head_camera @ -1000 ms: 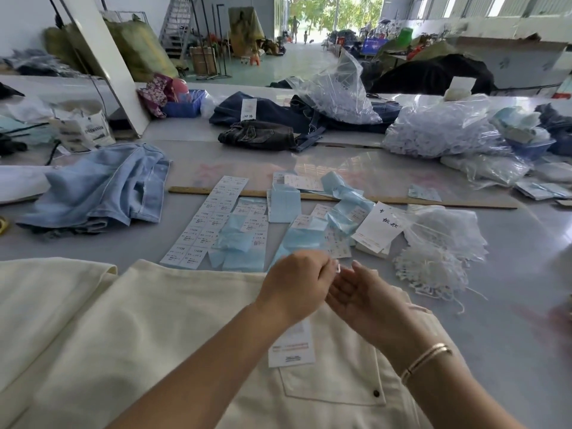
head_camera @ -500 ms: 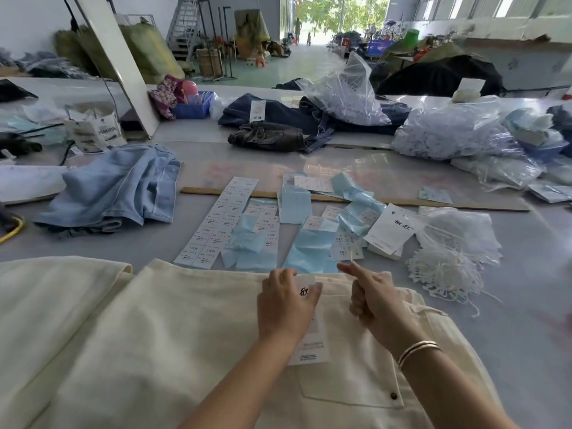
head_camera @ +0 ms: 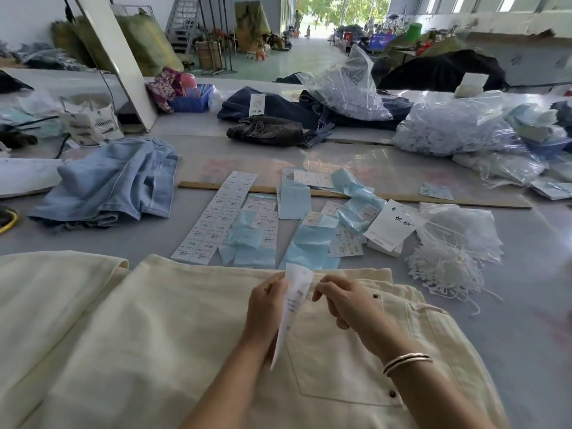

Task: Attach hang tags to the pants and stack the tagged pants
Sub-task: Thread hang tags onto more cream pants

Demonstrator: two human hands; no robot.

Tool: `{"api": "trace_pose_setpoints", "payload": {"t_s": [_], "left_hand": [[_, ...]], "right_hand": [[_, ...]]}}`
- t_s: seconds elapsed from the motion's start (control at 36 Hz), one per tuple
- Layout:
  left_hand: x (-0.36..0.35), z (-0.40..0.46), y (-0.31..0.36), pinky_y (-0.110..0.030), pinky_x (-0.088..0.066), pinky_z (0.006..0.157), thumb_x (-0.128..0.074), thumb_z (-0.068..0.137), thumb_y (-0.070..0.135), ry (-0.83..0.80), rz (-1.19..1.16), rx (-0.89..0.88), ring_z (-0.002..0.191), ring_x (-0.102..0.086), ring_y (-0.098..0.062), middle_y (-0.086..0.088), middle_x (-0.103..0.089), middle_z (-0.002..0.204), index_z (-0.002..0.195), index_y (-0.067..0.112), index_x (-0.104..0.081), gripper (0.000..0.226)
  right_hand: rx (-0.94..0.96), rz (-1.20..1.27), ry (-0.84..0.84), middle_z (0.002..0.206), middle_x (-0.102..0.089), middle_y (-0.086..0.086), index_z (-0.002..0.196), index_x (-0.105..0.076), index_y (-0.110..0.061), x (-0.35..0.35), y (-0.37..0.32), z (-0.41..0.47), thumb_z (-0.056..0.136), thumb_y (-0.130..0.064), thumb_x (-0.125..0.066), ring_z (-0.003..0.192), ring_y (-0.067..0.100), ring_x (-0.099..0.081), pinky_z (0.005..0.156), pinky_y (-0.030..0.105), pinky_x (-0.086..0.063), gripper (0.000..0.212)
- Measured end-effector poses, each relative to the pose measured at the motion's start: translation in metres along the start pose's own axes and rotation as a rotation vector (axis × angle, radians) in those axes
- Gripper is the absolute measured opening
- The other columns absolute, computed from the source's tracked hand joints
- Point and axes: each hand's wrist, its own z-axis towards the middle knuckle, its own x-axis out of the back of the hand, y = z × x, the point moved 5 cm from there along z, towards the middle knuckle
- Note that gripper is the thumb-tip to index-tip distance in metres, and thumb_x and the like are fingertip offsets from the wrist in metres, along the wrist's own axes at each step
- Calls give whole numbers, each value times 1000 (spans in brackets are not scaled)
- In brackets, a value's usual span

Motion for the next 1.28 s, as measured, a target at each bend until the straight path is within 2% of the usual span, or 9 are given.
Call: {"api": "trace_pose_setpoints", "payload": {"t_s": [0.19, 0.36, 0.47, 0.67, 0.81, 0.94, 1.03, 1.14, 1.28], "left_hand": [[1, -6, 0, -15, -48, 59, -40, 84, 31, -164, -2, -82, 71, -65, -6, 6, -73, 82, 87, 34, -71, 31], [1, -6, -5, -17, -44, 58, -43, 83, 27, -156, -26, -80, 65, -59, -9, -8, -71, 77, 85, 23, -72, 30], [-1, -6, -6, -22, -43, 61, -42, 83, 29, -182, 21, -82, 69, -57, -14, -17, -68, 82, 87, 20, -72, 31], [-4, -8, -8, -22, -45, 60, -43, 85, 29, -225, -3, -72, 67, -59, -11, -10, -70, 80, 90, 18, -72, 32], [-4, -9, -9, -34, -51, 68, -42, 86, 28, -241, -45, -76, 84, -65, -34, -12, -72, 89, 99, 13, -72, 36], [-9, -13, -2, -23, -51, 83, -37, 94, 23, -349, -146, -49, 99, -68, -21, -7, -73, 103, 111, 10, -68, 38], [-11, -10, -6, -26, -51, 82, -31, 104, 18, -374, -137, 52, 100, -68, -22, -7, -73, 103, 112, 11, -69, 39], [-14, -4, -12, -23, -52, 72, -53, 98, 21, -394, 7, 76, 90, -70, -17, 0, -74, 96, 106, 21, -72, 20], [-20, -1, -13, -26, -56, 79, -58, 95, 28, -406, 74, 73, 88, -70, -10, 10, -74, 94, 98, 37, -72, 17]], "right_hand": [[27, 57, -32, 48, -29, -4, 57, -60, -18, -8, -6, 1, 95, -27, -51, 43, 10, -24, 45, 25, -21, 40], [45, 50, 40, 50, -44, -7, 65, -75, -17, 2, 0, -1, 89, -10, -49, 45, 7, -37, 47, 22, -35, 36], [5, 76, 78, 53, -38, -5, 60, -70, -15, 6, 1, 0, 89, -10, -49, 42, 8, -29, 42, 23, -25, 36], [8, -60, 35, 50, -36, -3, 59, -60, -15, 1, -5, -2, 89, -13, -47, 40, 10, -25, 39, 21, -22, 32], [6, -118, 33, 40, -37, -11, 63, -59, -12, 1, -6, -1, 89, -14, -46, 37, 7, -26, 39, 21, -22, 29], [11, -206, 13, 40, -41, -11, 57, -59, -18, 3, -6, 2, 88, -16, -48, 34, 2, -30, 38, 20, -26, 33], [31, -308, -4, 38, -42, -11, 52, -56, -20, 6, -7, 6, 86, -15, -48, 33, 1, -32, 37, 15, -25, 36], [93, -548, -29, 49, -51, -11, 53, -55, -23, 6, -9, 10, 87, -20, -50, 44, -1, -43, 44, 14, -29, 34], [118, -663, -64, 60, -54, -8, 63, -59, -18, 4, -5, 15, 88, -23, -49, 54, 4, -43, 54, 24, -34, 27]]}}
